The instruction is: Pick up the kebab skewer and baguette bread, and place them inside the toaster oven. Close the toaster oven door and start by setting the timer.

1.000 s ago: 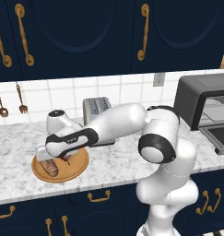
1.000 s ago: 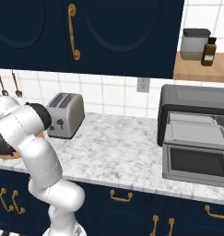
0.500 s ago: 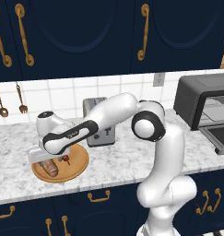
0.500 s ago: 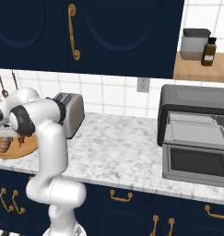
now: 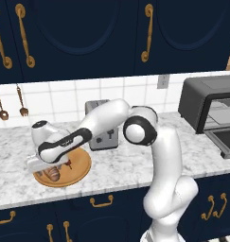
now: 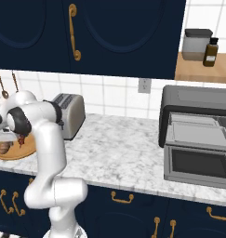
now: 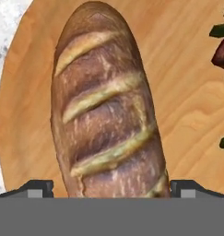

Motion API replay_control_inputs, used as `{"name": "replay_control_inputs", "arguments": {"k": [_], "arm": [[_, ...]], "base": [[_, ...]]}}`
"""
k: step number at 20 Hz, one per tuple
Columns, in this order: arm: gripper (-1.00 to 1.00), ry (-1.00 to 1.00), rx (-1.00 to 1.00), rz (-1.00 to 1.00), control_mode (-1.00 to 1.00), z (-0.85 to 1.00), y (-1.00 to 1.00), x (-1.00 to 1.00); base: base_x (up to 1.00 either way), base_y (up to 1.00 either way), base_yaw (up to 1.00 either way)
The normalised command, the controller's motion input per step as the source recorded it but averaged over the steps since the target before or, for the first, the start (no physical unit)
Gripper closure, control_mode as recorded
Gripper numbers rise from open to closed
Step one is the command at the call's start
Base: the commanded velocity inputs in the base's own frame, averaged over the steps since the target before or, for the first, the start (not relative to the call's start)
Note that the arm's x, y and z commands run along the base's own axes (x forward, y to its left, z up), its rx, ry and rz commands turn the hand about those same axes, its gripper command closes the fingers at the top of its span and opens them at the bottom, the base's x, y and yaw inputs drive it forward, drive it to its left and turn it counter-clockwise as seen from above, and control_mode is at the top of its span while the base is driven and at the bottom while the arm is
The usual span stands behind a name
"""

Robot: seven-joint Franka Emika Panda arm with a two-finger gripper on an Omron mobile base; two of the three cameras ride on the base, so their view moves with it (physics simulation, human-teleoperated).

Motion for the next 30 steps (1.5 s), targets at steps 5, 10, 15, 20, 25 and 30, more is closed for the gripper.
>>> {"name": "replay_control_inputs", "arguments": {"k": [5, 10, 15, 20, 25, 30], "arm": [[1.00, 0.00, 0.00, 0.00, -1.00, -0.18, -0.05, 0.04], [1.00, 0.00, 0.00, 0.00, -1.00, 0.00, 0.00, 0.00], [1.00, 0.00, 0.02, -0.01, -1.00, 0.50, -0.02, -0.01], [1.00, 0.00, 0.05, -0.11, -1.00, 0.65, -0.51, -0.06], [1.00, 0.00, 0.06, -0.15, -1.00, 0.53, -0.89, -0.22], [1.00, 0.00, 0.08, -0.19, -1.00, 0.45, -1.00, -0.30]], "base": [[0.00, 0.00, 0.00], [0.00, 0.00, 0.00], [0.00, 0.00, 0.00], [0.00, 0.00, 0.00], [0.00, 0.00, 0.00], [0.00, 0.00, 0.00]]}}
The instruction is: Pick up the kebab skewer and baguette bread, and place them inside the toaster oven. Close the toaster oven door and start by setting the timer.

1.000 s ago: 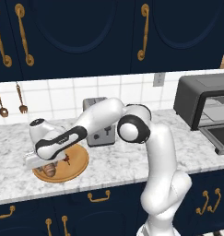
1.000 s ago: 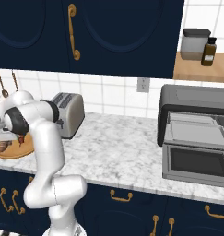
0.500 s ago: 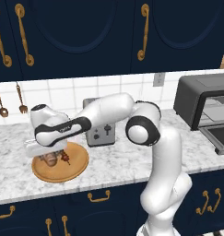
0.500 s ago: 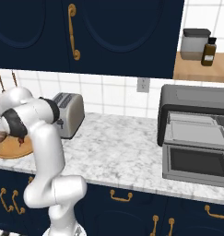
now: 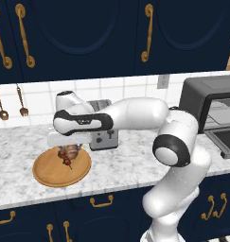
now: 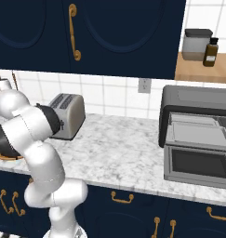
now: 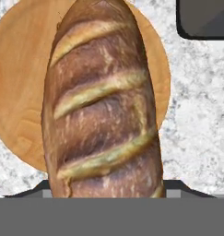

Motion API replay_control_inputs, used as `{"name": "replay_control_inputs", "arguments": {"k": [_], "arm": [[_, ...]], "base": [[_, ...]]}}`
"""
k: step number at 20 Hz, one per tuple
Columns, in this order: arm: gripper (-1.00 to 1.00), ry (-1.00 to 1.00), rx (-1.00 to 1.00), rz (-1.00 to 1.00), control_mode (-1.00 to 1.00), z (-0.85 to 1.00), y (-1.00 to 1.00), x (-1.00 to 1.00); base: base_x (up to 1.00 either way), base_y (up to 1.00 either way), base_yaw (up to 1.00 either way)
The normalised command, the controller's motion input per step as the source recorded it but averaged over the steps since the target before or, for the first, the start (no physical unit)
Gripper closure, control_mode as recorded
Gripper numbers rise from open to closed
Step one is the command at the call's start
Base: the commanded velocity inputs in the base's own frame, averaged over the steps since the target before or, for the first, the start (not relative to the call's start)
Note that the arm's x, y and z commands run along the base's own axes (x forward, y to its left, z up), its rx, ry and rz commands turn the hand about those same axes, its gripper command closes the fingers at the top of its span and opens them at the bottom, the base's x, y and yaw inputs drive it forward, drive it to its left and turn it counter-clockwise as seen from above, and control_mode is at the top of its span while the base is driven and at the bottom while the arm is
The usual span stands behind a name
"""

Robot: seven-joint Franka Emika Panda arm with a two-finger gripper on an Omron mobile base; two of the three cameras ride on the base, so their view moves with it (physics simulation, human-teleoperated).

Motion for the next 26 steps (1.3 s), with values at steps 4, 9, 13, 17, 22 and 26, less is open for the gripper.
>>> {"name": "replay_control_inputs", "arguments": {"k": [4, 9, 13, 17, 22, 26], "arm": [[1.00, 0.00, 0.09, -0.20, -1.00, 0.41, -1.00, -0.33], [1.00, 0.00, 0.08, -0.22, -1.00, 0.37, -1.00, -0.21], [1.00, 0.00, 0.08, -0.23, -1.00, 0.23, -1.00, -0.19], [1.00, 0.00, 0.08, -0.24, -1.00, 0.13, -1.00, -0.14], [1.00, 0.00, 0.08, -0.26, -1.00, 0.09, -1.00, -0.08], [1.00, 0.00, 0.09, -0.28, -1.00, 0.05, -1.00, 0.00]], "base": [[0.00, 0.00, 0.00], [0.00, 0.00, 0.00], [0.00, 0.00, 0.00], [0.00, 0.00, 0.00], [0.00, 0.00, 0.00], [0.00, 0.00, 0.00]]}}
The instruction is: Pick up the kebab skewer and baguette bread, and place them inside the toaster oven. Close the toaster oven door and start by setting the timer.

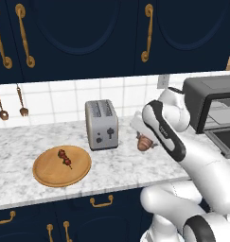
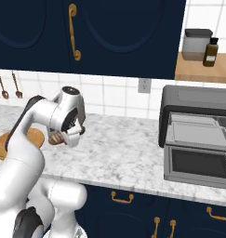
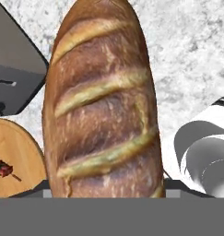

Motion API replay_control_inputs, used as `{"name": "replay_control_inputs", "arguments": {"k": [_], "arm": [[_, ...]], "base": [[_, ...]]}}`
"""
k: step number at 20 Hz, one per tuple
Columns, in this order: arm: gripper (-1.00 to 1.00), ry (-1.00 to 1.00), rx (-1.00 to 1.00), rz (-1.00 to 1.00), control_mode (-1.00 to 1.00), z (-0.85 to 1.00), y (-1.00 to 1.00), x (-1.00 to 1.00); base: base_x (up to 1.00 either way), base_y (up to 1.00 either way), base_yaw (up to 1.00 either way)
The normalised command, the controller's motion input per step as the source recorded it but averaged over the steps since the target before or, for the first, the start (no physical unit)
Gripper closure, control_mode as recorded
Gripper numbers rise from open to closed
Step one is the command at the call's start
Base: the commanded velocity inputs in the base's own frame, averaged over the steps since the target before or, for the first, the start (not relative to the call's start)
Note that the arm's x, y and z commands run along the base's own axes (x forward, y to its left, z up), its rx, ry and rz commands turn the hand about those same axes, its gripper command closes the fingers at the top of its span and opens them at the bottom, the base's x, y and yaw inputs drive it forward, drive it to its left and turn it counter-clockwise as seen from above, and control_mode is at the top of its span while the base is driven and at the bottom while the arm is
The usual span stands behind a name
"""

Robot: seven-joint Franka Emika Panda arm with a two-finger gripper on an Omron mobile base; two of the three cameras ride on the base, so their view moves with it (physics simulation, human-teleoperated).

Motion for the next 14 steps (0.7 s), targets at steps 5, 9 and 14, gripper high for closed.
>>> {"name": "replay_control_inputs", "arguments": {"k": [5, 9, 14], "arm": [[1.00, 0.00, 0.08, -0.31, -1.00, 0.01, -1.00, 0.00], [1.00, 0.00, 0.04, -0.30, -1.00, 0.12, -1.00, 0.00], [1.00, 0.00, 0.02, -0.31, -1.00, 0.05, -1.00, -0.07]], "base": [[0.00, 0.00, 0.00], [0.00, 0.00, 0.00], [0.00, 0.00, 0.00]]}}
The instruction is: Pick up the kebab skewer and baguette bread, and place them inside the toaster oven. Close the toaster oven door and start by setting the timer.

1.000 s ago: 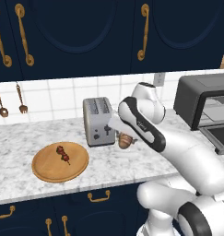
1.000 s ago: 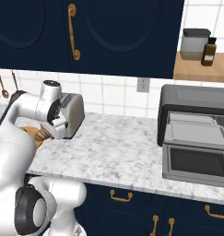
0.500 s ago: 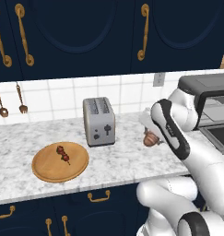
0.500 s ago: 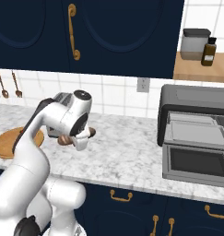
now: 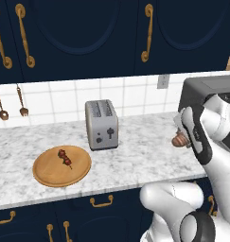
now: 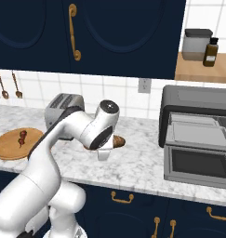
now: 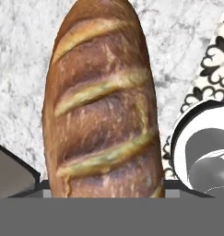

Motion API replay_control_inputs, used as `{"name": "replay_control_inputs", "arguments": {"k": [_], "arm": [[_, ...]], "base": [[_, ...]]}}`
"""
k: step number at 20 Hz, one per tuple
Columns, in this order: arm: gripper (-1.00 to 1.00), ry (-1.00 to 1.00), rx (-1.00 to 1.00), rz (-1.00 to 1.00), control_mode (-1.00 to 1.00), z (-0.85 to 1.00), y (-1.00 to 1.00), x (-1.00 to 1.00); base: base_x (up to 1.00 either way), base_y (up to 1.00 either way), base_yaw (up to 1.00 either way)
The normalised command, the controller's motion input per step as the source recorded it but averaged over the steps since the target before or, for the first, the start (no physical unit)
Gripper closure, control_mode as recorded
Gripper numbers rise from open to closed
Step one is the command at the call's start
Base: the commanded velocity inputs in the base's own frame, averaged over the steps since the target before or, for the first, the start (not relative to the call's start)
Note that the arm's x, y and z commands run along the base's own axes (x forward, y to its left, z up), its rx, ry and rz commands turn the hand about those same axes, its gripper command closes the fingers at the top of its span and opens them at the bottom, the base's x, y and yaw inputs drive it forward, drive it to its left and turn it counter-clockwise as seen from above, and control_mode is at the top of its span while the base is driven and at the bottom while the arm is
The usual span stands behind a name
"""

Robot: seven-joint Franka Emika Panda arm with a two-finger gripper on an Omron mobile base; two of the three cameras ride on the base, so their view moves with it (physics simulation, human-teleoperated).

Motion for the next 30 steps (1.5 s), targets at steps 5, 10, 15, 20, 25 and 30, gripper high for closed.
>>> {"name": "replay_control_inputs", "arguments": {"k": [5, 10, 15, 20, 25, 30], "arm": [[1.00, -0.02, 0.00, -0.33, -1.00, 0.00, -0.85, 0.00], [1.00, 0.00, 0.01, -0.15, -1.00, 0.08, -0.99, 0.00], [1.00, -0.04, 0.00, -0.08, -1.00, 0.03, -0.94, 0.00], [1.00, -0.08, 0.00, -0.06, -1.00, 0.01, -0.84, 0.00], [1.00, -0.07, 0.00, -0.07, -1.00, 0.00, -0.86, 0.03], [1.00, -0.08, 0.01, -0.01, -1.00, 0.01, -0.66, 0.22]], "base": [[0.00, 0.00, 0.00], [0.00, 0.00, 0.00], [0.00, 0.00, 0.00], [0.00, 0.00, 0.00], [0.00, 0.00, 0.00], [0.00, 0.00, 0.00]]}}
